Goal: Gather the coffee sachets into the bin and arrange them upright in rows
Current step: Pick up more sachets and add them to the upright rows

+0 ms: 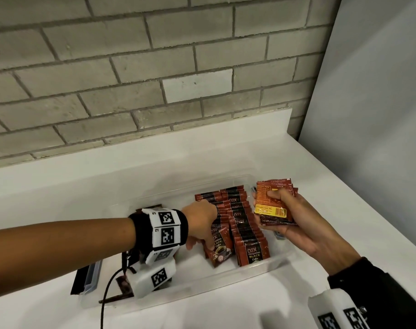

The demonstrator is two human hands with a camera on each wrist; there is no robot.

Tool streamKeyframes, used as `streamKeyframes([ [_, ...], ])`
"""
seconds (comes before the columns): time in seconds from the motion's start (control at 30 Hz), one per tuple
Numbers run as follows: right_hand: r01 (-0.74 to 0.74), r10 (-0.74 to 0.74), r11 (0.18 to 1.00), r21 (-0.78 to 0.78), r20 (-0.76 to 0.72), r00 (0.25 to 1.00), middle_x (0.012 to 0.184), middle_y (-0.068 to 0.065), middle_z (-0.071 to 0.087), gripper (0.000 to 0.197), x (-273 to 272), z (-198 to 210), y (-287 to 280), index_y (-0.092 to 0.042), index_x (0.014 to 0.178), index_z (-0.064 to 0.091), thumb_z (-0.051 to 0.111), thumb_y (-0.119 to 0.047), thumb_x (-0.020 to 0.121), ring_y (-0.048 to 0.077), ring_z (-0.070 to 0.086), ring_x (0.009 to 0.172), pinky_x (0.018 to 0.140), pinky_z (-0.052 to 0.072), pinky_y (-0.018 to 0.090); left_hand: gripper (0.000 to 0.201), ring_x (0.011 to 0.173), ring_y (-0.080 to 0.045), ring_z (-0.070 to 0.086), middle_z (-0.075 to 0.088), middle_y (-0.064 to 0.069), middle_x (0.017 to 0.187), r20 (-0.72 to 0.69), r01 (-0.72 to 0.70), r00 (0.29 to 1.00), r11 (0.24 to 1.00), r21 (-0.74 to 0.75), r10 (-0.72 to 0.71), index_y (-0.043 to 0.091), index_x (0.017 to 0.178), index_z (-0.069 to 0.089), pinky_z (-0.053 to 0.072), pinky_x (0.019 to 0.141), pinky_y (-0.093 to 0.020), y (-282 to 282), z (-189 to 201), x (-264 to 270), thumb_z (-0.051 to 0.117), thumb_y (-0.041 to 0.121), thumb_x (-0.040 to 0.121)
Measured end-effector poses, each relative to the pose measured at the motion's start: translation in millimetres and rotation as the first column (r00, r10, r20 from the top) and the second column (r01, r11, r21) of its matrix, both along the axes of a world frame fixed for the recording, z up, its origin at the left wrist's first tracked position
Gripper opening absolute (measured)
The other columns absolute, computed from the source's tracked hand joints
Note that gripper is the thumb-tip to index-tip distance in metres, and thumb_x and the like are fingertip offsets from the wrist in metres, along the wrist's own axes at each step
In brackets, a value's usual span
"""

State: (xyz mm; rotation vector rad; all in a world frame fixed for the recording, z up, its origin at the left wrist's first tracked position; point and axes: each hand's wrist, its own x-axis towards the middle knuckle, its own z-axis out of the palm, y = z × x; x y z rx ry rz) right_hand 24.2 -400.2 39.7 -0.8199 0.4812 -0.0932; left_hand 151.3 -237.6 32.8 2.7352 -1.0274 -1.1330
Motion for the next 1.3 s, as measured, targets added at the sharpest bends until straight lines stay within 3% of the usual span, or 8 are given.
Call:
streamKeyframes([
  [0.27,-0.004,0.004,1.0,-0.005,-0.011,1.0,0.087,0.018,0.072,0.031,2,-2,3,-0.004,0.119,0.054,0.058,-0.008,0.089,0.026,0.071,0.075,0.057,0.058,0.036,0.031,0.042,-0.018,0.059,0.062,-0.002,0.053,0.154,0.063,0.987,0.997,-0.043,-0.055,0.006,0.066,0.06,0.05,0.047,-0.023,5,5,-4,0.076,0.028,0.079],
  [0.53,-0.065,0.065,0.995,-0.081,-0.01,0.998,0.106,0.023,0.069,0.05,9,-3,13,-0.003,0.122,0.053,0.069,-0.011,0.075,0.031,0.07,0.088,0.061,0.058,0.039,0.029,0.043,-0.012,0.061,0.067,-0.006,0.058,-0.124,-0.128,0.987,0.959,-0.251,0.099,0.001,0.074,0.066,0.053,0.048,-0.02,17,25,4,0.072,0.027,0.084],
  [0.73,-0.095,0.1,0.976,-0.193,0.016,0.995,0.107,0.016,0.071,0.049,15,-2,25,-0.009,0.122,0.056,0.071,-0.016,0.076,0.03,0.071,0.094,0.068,0.059,0.037,0.049,0.084,-0.019,0.069,0.068,-0.011,0.102,-0.343,-0.425,0.902,0.673,-0.605,0.261,0.008,0.115,0.059,0.059,0.077,-0.029,26,53,-8,0.041,0.048,0.095],
  [0.83,-0.059,0.071,0.96,-0.272,0.036,0.997,0.11,0.012,0.071,0.049,19,0,35,-0.015,0.121,0.054,0.07,-0.021,0.075,0.029,0.069,0.099,0.07,0.059,0.038,0.079,0.115,-0.011,0.056,0.049,0.005,0.139,-0.353,-0.394,0.912,0.687,-0.61,0.21,0.025,0.141,0.036,0.049,0.099,-0.034,27,54,-34,0.035,0.07,0.076],
  [0.97,-0.133,0.173,0.93,-0.343,0.087,0.981,0.122,0.003,0.066,0.05,25,9,76,-0.023,0.13,0.052,0.051,-0.05,0.088,0.021,0.063,0.113,0.089,0.055,0.041,0.06,0.113,-0.002,0.054,0.051,0.017,0.125,-0.585,-0.535,0.807,0.53,-0.658,0.088,0.034,0.127,0.034,0.049,0.098,-0.029,20,47,-58,0.048,0.062,0.077],
  [1.07,0.066,-0.04,0.988,-0.136,0.183,0.982,0.135,0.013,0.057,0.059,30,23,84,-0.025,0.142,0.045,0.043,-0.057,0.093,0.029,0.05,0.129,0.109,0.038,0.048,0.047,0.093,0.008,0.058,0.054,0.021,0.108,-0.676,-0.647,0.729,0.428,-0.631,0.106,0.032,0.119,0.034,0.054,0.079,-0.021,21,44,-59,0.052,0.053,0.081],
  [1.13,-0.226,0.24,0.968,-0.11,0.134,0.962,0.143,0.008,0.05,0.074,26,29,93,-0.025,0.143,0.042,0.028,-0.071,0.086,0.021,0.043,0.135,0.113,0.032,0.051,0.036,0.093,0.0,0.065,0.062,0.004,0.112,-0.734,-0.718,0.669,0.36,-0.596,0.117,0.021,0.12,0.046,0.057,0.075,-0.025,27,43,-55,0.053,0.04,0.09],
  [1.3,-0.397,0.434,0.876,-0.273,0.089,0.897,0.133,-0.004,0.057,0.039,24,30,66,-0.031,0.14,0.04,0.035,-0.031,0.102,0.008,0.056,0.12,0.103,0.046,0.031,0.023,0.101,-0.03,0.068,0.07,-0.021,0.107,-0.891,-0.895,0.442,0.118,-0.431,0.1,0.001,0.115,0.057,0.057,0.084,-0.044,45,42,-45,0.051,0.012,0.096],
])
